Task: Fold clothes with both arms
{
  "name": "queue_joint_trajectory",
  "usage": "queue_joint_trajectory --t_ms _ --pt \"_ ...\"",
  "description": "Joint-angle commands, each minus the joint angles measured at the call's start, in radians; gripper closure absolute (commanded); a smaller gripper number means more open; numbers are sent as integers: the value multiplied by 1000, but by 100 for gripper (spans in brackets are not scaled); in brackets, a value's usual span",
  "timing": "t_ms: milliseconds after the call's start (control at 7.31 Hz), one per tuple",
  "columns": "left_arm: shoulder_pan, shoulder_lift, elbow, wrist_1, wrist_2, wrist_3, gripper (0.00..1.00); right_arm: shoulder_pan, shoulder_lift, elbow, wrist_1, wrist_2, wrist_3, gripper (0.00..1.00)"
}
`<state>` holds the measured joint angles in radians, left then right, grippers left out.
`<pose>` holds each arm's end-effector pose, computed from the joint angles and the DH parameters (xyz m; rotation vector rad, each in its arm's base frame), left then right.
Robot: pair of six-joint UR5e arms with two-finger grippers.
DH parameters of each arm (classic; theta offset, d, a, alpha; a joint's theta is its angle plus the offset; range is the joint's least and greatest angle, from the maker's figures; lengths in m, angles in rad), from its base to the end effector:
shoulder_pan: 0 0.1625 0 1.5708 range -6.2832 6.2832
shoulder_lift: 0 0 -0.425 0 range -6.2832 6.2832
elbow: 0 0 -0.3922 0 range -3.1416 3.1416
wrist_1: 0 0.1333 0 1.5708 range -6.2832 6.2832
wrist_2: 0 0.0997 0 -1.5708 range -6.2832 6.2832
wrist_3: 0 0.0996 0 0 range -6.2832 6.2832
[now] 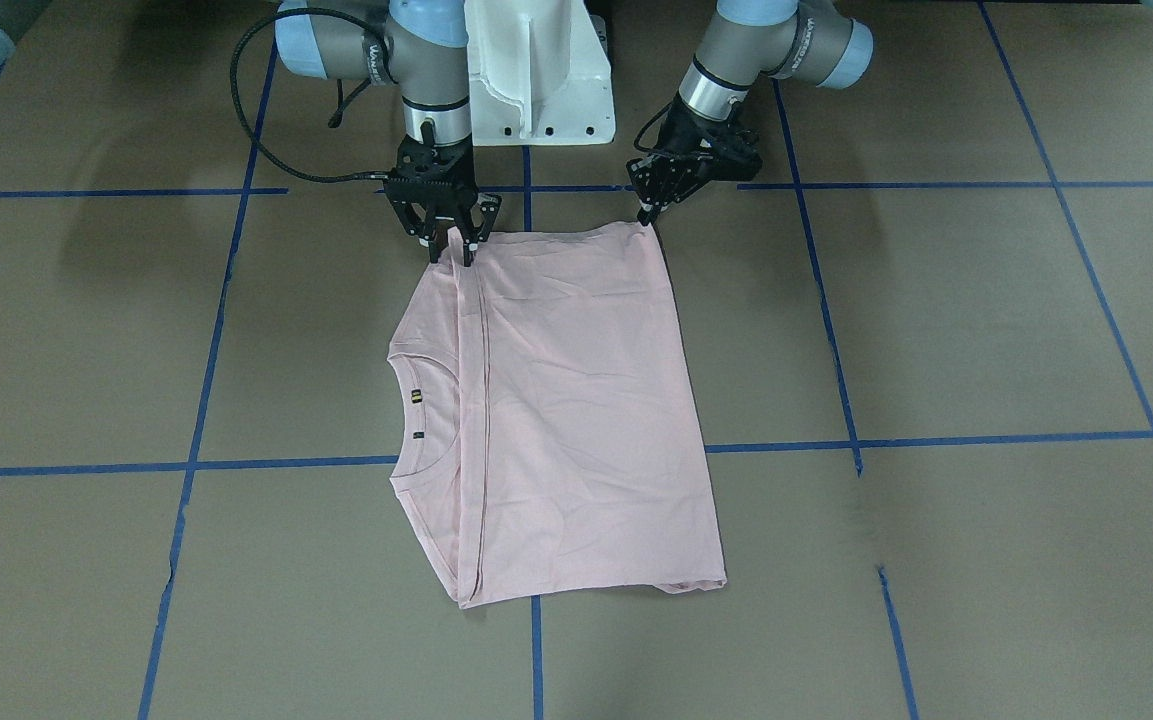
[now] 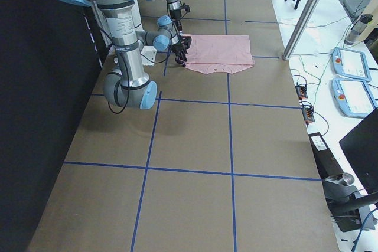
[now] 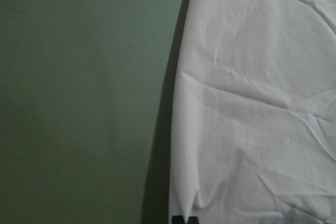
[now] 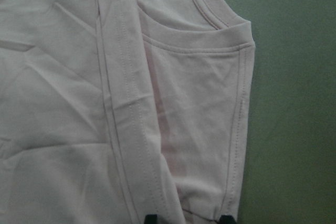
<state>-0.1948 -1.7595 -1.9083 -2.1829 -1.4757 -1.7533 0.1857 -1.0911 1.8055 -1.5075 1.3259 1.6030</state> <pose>0.5126 -0.2467 0.3340 0.0922 1.1450 -0.3893 -0.5914 -0.2713 0.2815 0.2921 -0.7564 0.3011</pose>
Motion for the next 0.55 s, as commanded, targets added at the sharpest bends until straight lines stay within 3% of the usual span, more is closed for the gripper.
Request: queue_joint_trajectory --t_ms 0,410 --pt "0 0 0 0 0 0 100 0 0 -2 -2 -1 0 52" --pt "0 0 0 0 0 0 100 0 2 -11 -2 -1 0 58"
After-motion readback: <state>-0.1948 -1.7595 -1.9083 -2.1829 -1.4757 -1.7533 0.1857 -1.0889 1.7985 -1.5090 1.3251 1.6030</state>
